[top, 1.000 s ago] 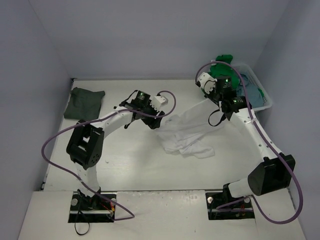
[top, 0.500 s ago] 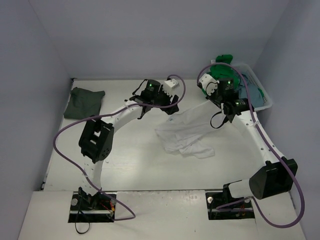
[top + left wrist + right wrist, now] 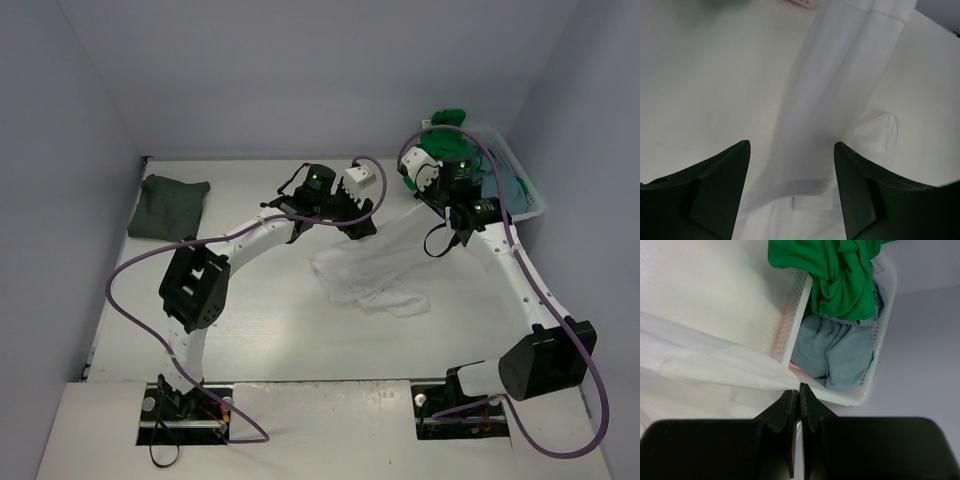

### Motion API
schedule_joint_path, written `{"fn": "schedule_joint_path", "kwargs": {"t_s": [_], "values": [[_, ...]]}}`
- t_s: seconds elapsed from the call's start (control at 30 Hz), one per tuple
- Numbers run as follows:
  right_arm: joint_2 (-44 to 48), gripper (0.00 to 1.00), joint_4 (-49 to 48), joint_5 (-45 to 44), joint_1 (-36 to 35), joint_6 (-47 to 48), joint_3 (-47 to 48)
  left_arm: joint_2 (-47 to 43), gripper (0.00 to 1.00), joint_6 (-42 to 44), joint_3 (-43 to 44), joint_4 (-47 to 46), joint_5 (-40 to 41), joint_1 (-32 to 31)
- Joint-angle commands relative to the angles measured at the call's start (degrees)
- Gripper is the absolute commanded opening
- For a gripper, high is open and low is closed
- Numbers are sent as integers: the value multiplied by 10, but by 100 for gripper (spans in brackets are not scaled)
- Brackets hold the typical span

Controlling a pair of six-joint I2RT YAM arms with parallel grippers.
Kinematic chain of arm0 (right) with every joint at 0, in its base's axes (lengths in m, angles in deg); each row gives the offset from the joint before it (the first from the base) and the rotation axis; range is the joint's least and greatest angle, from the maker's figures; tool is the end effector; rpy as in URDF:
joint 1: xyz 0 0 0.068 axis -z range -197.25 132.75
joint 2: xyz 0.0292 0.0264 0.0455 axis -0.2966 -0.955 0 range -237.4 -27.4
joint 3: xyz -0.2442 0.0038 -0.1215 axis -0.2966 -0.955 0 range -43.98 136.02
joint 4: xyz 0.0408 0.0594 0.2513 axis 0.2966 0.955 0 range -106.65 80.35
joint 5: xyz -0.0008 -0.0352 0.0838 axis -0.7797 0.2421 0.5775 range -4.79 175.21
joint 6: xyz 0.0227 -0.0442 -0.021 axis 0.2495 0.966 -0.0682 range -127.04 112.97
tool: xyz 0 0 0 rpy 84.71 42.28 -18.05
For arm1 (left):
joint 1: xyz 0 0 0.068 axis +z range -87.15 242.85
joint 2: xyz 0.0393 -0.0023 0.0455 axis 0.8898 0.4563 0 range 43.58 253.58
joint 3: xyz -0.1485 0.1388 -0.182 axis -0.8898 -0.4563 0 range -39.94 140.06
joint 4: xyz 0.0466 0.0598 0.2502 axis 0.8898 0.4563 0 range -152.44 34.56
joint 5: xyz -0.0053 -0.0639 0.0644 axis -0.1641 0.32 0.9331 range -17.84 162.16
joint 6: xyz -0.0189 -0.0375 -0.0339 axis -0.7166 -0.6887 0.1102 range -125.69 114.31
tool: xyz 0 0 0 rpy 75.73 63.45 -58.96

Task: Fold and stack the t-shirts
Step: Flatten out the crumpled T-shirt at the center of the board.

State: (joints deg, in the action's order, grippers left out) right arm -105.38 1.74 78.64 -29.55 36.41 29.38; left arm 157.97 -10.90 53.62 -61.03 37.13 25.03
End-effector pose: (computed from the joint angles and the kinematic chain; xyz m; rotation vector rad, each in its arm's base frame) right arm 0.3084 0.0631 0.3690 -0.8668 1.8016 -0.4654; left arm 0.3625 -0.3073 0.2838 0.9684 1.8006 -1.0799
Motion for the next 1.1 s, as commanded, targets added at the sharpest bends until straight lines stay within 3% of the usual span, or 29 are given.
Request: {"fn": "schedule_joint_path", "kwargs": {"t_s": [0.0, 0.47, 0.7, 1.07], "values": [[18, 0, -21, 7, 4, -9, -1, -65, 62, -6, 10, -29, -14, 0], [18, 0, -14, 34, 4, -23, -1, -69, 63, -21, 14, -40, -31, -3], [21, 0, 17, 111, 1, -48, -5, -8, 63, -19, 92, 4, -33, -28], [-8, 0, 26, 194, -24, -94, -6, 8, 62, -17, 185, 61, -13, -62]]}}
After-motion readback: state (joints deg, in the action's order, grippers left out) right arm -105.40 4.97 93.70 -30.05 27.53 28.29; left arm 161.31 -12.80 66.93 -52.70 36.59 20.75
